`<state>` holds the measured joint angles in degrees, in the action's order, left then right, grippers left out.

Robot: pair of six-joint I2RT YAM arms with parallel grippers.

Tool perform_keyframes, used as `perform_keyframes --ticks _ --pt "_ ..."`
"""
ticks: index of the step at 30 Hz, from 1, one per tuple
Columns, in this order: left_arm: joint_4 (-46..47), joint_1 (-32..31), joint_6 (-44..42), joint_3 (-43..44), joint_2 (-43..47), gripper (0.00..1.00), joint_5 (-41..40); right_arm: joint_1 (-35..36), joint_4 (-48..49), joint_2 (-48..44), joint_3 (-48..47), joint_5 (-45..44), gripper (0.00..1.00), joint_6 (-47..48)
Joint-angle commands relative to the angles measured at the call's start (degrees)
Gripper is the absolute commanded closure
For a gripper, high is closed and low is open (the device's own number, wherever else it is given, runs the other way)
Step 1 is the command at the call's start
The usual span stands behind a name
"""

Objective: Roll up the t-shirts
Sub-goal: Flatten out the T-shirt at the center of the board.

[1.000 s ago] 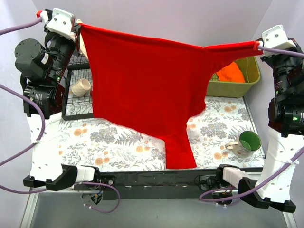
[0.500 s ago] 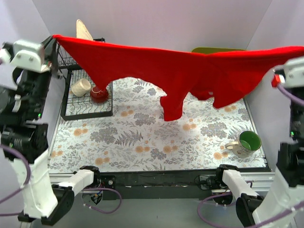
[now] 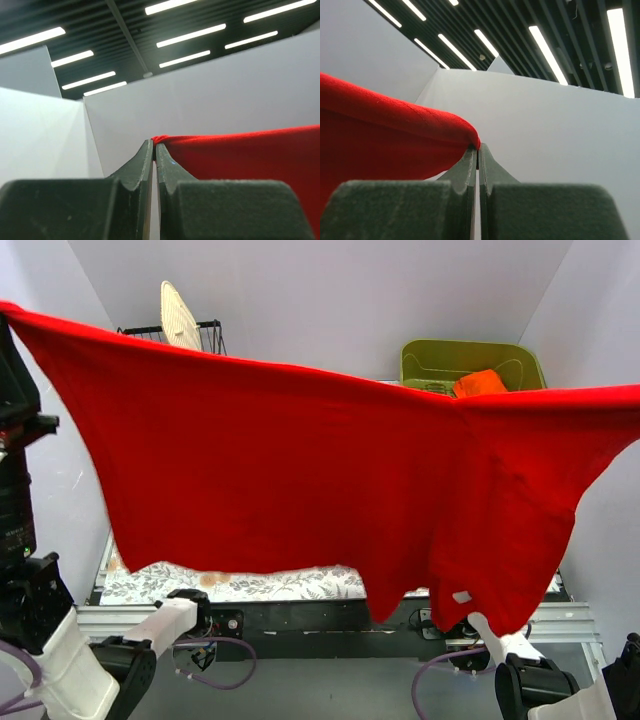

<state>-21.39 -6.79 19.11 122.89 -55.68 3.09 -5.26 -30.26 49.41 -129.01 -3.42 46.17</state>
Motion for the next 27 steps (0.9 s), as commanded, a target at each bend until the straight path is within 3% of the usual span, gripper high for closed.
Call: perform_keyframes --ticks 1,5,8,9,15,19,23,27 --pt "7.05 0.55 -2.85 5.07 -7.68 1.0 -1.09 -0.54 8.36 3.76 -1.24 -1.68 0.99 -0.73" --pt "8.82 0.55 -4.52 2.37 -12.16 1.0 1.3 -0.63 10.22 5.44 2.6 -0.45 0.99 -1.52" --pt "7.68 0.55 -4.7 -2.98 -14.63 1.0 3.57 -0.63 12.94 2.55 17.43 2.43 0.99 -2.05" --pt "8.11 0.55 -4.79 -9.79 -14.46 1.0 4.28 -0.63 13.73 1.75 25.05 2.98 0.99 -2.05" --pt "8.2 0.55 -5.75 -36.44 -14.89 1.0 13.32 -0.63 10.93 -1.24 49.08 14.75 0.99 -4.16" --pt "9.96 0.55 -7.33 -44.39 -24.96 1.0 17.91 -0.55 13.47 0.07 62.81 15.37 0.99 -4.77" --pt "10.75 0.02 -7.78 -41.61 -39.18 1.0 19.23 -0.37 16.64 7.43 72.21 15.02 0.99 -3.9" --pt "9.53 -0.51 -9.0 -34.66 -51.35 1.0 18.09 -0.37 16.64 16.23 73.82 15.02 0.99 -3.9"
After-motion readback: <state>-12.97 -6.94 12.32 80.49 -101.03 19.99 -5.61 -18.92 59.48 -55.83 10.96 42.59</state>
